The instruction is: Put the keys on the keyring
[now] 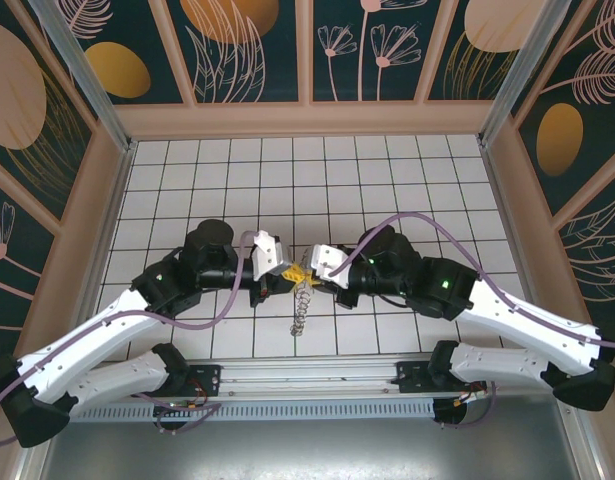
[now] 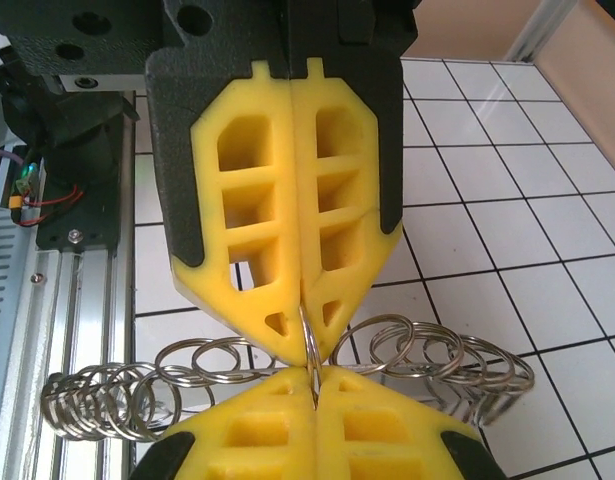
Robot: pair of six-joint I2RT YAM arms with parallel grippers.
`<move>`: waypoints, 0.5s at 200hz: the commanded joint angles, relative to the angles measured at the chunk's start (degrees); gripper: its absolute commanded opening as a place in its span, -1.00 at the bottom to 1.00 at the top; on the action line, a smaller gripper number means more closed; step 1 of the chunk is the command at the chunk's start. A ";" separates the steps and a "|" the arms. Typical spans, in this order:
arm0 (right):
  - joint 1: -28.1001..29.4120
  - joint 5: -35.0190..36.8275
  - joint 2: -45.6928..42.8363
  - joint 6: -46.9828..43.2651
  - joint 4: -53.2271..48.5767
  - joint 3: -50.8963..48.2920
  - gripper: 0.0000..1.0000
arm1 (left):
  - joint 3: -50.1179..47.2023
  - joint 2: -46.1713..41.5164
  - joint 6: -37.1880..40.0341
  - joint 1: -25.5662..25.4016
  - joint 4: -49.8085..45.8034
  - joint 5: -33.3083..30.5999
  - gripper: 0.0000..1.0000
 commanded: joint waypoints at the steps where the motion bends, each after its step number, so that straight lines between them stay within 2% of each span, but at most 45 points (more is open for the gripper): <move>1: 0.21 1.32 -1.51 -0.17 6.08 -1.51 -1.00 | -1.96 -3.46 -3.76 -1.58 12.84 8.87 -1.00; 43: 0.28 -5.01 -6.47 1.08 13.12 -7.03 -0.68 | -5.57 -6.47 -10.42 -1.63 25.01 12.18 -1.00; 100: 0.24 -8.20 -7.85 1.00 18.14 -9.48 -0.66 | -8.01 -7.37 -17.42 -1.56 36.41 16.50 -1.00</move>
